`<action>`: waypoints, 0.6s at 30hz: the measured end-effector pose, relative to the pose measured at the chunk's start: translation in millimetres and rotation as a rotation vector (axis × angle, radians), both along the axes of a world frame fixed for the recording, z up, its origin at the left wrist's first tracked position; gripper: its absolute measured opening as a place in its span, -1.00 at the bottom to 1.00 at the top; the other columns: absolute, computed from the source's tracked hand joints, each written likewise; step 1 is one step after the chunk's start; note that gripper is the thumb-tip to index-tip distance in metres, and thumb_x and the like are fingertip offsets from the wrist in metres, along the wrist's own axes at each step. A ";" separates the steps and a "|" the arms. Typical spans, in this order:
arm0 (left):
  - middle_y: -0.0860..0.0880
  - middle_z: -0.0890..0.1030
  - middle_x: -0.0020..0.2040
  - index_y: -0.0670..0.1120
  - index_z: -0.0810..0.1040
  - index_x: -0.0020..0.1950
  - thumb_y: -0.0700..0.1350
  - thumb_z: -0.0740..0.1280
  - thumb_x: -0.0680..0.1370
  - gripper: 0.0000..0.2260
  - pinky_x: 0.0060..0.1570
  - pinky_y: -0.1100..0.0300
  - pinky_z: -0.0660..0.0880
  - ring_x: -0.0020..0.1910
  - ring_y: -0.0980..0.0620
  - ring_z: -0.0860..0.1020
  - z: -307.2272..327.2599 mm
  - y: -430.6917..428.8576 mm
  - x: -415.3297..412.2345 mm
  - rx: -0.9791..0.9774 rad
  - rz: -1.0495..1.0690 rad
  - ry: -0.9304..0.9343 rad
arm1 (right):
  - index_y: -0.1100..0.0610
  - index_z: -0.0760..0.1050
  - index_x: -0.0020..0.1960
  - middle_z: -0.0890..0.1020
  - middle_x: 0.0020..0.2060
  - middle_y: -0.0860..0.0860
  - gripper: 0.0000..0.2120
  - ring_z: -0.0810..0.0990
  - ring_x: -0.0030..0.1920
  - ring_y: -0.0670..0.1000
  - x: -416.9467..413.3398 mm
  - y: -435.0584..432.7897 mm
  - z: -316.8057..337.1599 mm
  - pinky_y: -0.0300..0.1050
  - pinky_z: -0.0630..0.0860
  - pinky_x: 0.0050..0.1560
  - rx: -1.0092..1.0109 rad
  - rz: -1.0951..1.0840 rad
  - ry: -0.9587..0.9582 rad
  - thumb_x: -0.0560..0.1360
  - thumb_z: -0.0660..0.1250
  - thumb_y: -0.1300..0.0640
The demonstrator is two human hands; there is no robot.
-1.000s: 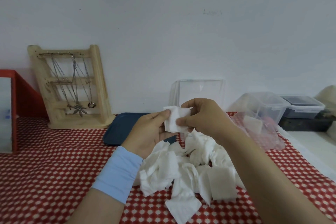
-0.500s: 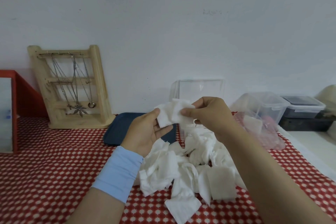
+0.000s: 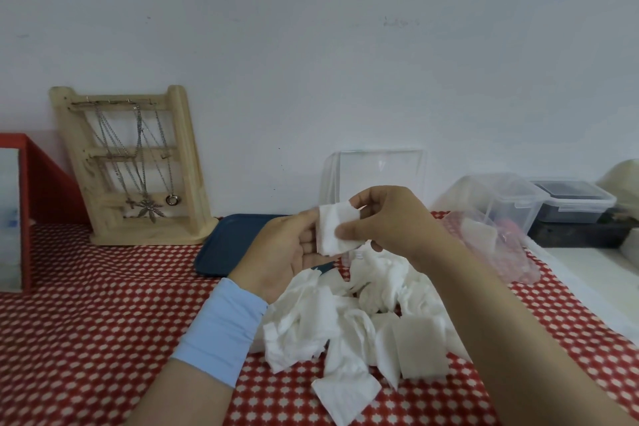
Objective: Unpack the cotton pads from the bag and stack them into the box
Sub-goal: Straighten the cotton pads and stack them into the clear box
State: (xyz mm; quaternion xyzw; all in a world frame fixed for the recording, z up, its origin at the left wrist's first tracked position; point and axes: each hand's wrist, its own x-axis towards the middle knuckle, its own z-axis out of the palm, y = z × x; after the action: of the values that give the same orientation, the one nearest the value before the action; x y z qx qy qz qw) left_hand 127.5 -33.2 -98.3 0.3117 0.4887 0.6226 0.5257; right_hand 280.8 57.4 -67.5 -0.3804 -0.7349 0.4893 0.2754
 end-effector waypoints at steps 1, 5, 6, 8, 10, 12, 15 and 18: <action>-0.26 0.70 0.13 -0.29 0.58 0.27 0.03 0.25 0.66 -0.59 0.06 0.05 0.67 0.15 -0.20 0.69 1.5 -1.1 0.3 0.002 -0.024 0.004 | 0.14 0.59 0.00 0.65 -0.31 -0.01 -0.68 0.57 -0.45 -0.11 -0.1 -0.2 -0.1 -0.20 0.45 -0.43 0.008 0.003 -0.007 0.32 0.62 0.25; -0.19 0.73 0.09 -0.22 0.64 0.21 -0.15 0.44 0.49 -0.69 -0.04 0.21 0.65 0.09 -0.09 0.71 3.2 -7.9 -1.1 0.053 -0.090 0.220 | 0.10 0.65 0.02 0.68 -0.25 -0.01 -0.73 0.58 -0.36 -0.11 1.4 0.1 1.2 -0.31 0.41 -0.45 -0.011 0.064 -0.026 0.36 0.60 0.17; -0.19 0.73 0.08 -0.23 0.64 0.21 -0.25 0.42 0.52 -0.74 -0.05 0.21 0.65 0.08 -0.09 0.72 2.6 -8.6 -3.0 0.053 -0.079 0.235 | 0.08 0.68 0.03 0.71 -0.22 -0.02 -0.77 0.59 -0.32 -0.10 2.8 1.1 1.9 -0.29 0.42 -0.39 -0.051 0.093 -0.022 0.39 0.58 0.11; -0.19 0.73 0.08 -0.25 0.61 0.23 -0.35 0.38 0.56 -0.76 -0.06 0.18 0.67 0.06 -0.11 0.72 1.0 -8.4 -7.6 0.033 -0.074 0.232 | 0.07 0.72 0.00 0.74 -0.14 -0.05 -0.83 0.60 -0.25 -0.06 5.7 5.1 1.7 -0.19 0.44 -0.26 -0.170 0.135 0.024 0.44 0.54 0.04; -0.19 0.73 0.09 -0.25 0.60 0.24 -0.35 0.35 0.58 -0.76 -0.07 0.16 0.67 0.05 -0.11 0.72 1.8 -7.8 -9.0 0.005 -0.100 0.228 | 0.09 0.73 -0.07 0.72 -0.17 -0.07 -0.87 0.58 -0.25 -0.04 6.7 9.5 -1.1 -0.13 0.45 -0.21 -0.219 0.127 0.059 0.44 0.54 0.06; -0.20 0.73 0.09 -0.25 0.61 0.24 -0.26 0.33 0.62 -0.79 -0.07 0.14 0.68 0.04 -0.11 0.72 1.3 -5.7 -8.1 -0.019 -0.093 0.193 | 0.10 0.72 -0.12 0.69 -0.23 -0.06 -0.91 0.57 -0.27 -0.03 4.9 10.0 -3.8 -0.12 0.46 -0.21 -0.188 0.113 0.063 0.44 0.55 0.09; -0.23 0.71 0.10 -0.26 0.62 0.21 -0.08 0.32 0.65 -0.72 -0.16 0.12 0.67 0.00 -0.11 0.73 -1.8 -0.4 -8.3 -0.059 0.056 0.110 | 0.12 0.68 -0.10 0.68 -0.25 -0.09 -0.87 0.57 -0.32 -0.07 -1.7 7.2 -7.2 -0.21 0.46 -0.30 -0.114 0.076 0.112 0.47 0.53 0.06; -0.26 0.66 0.17 -0.27 0.61 0.16 -0.07 0.36 0.63 -0.73 -0.21 0.12 0.67 0.05 -0.18 0.70 -6.6 2.3 -16.4 -0.072 0.224 0.075 | 0.07 0.65 -0.09 0.69 -0.19 -0.16 -0.90 0.54 -0.39 -0.28 -0.7 8.5 -8.8 -0.45 0.39 -0.35 0.183 0.026 0.024 0.52 0.46 0.05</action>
State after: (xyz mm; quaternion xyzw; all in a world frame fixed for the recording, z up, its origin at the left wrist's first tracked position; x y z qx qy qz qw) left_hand 111.1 -31.0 -104.9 0.2590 0.5617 0.6476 0.4450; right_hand 280.1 65.9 -76.3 -0.3383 -0.7780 0.4280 0.3116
